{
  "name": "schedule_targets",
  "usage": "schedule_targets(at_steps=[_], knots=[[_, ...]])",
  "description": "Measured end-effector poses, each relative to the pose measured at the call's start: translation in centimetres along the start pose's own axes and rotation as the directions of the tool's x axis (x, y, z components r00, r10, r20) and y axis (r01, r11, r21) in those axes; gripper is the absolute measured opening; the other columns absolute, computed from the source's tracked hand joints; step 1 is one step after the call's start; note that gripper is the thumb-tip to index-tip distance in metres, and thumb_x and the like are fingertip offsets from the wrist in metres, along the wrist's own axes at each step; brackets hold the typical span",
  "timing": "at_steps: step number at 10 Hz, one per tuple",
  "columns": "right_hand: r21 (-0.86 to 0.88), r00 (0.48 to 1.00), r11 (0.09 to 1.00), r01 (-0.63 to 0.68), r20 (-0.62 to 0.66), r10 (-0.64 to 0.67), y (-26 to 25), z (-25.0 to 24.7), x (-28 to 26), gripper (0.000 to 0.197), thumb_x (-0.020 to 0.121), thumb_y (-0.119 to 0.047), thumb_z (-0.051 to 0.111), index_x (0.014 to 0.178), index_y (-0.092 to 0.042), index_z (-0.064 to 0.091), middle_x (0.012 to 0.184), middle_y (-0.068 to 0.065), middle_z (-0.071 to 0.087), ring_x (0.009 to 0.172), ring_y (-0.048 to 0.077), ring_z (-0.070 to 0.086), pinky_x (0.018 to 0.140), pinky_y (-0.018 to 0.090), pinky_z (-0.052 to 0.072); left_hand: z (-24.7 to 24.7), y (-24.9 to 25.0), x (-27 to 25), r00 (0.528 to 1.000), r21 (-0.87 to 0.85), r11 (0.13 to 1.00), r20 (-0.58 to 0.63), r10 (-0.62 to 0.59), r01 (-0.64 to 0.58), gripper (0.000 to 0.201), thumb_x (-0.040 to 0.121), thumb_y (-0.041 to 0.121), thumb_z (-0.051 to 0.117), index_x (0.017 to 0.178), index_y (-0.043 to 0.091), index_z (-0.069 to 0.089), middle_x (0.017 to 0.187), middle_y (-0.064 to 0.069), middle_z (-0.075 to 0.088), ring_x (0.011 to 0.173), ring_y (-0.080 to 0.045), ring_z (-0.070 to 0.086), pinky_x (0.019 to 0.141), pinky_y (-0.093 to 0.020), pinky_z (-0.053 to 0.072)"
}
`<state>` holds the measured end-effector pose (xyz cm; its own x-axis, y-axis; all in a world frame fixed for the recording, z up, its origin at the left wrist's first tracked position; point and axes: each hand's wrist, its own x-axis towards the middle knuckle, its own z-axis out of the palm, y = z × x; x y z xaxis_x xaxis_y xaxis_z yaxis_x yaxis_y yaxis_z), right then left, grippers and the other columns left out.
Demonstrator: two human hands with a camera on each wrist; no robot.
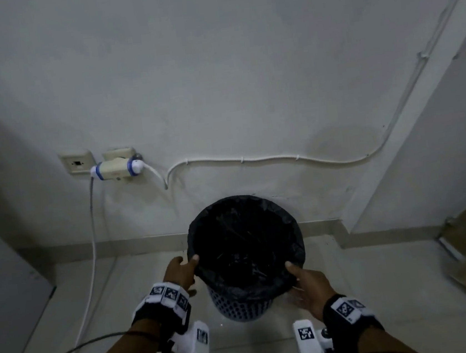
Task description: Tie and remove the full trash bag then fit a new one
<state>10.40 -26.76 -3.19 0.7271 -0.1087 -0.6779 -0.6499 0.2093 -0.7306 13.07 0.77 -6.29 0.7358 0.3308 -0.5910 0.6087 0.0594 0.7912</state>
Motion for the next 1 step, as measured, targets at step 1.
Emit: schedule_targets(at_steps=[1], knots=[[-0.232,0.991,0.969,-0.082,-0.123,0.054,-1.71,-0.61,-1.96,0.041,0.097,-0.022,0.061,0.119,0.012,0.056,0.11,0.027,0.06,0.104,0.045,0.06,0.088,0.053,0.053,-1.64,0.53,-4.11,0.998,0.154,0.986,0.01,-0.066,0.064,0.05,0.095,0.025,0.057,0.14,0.012,0.04,0.119,-0.02,0.056,0.094,-0.033,0.057,0.07,-0.036,0.05]])
